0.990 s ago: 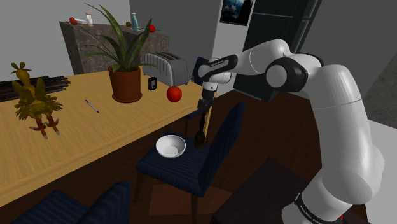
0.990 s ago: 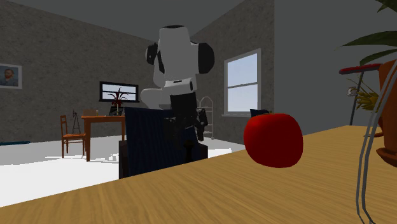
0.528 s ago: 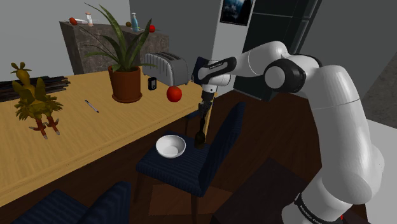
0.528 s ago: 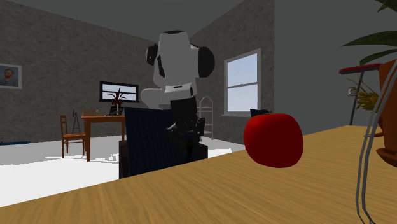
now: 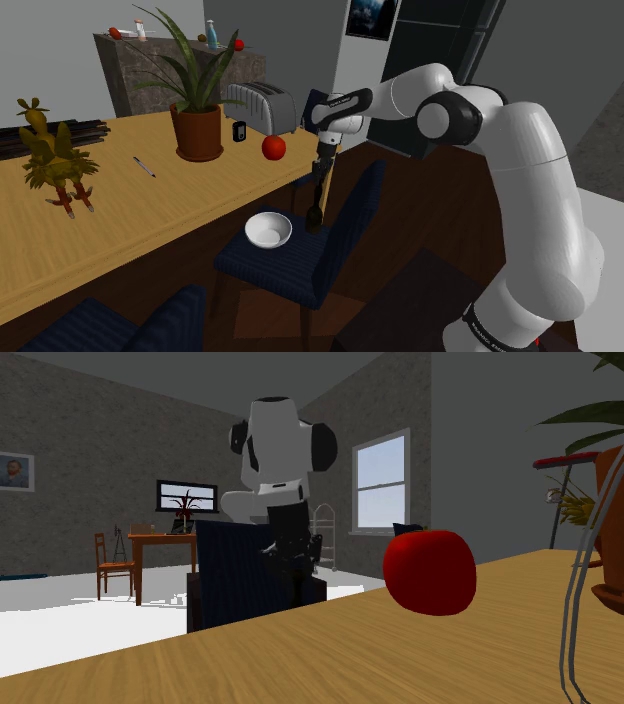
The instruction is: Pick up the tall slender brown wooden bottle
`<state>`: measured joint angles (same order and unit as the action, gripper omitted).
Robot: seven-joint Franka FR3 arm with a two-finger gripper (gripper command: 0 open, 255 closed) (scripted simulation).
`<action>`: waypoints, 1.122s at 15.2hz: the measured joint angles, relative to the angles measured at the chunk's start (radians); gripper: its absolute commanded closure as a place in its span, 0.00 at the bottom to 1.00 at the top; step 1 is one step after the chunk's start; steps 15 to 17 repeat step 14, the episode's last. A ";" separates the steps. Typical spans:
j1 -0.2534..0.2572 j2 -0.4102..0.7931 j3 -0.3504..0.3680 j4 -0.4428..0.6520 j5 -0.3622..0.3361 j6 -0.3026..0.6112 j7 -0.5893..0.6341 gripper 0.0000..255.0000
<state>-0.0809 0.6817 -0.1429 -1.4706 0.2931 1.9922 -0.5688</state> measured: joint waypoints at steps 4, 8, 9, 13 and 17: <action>0.000 -0.022 -0.003 0.016 -0.006 -0.038 0.008 1.00; 0.001 -0.049 -0.007 0.027 -0.012 -0.075 0.017 1.00; 0.001 -0.052 -0.007 0.036 -0.013 -0.086 0.019 1.00; 0.002 -0.076 -0.010 0.052 -0.019 -0.126 0.029 1.00; 0.002 -0.077 -0.010 0.059 -0.020 -0.132 0.030 1.00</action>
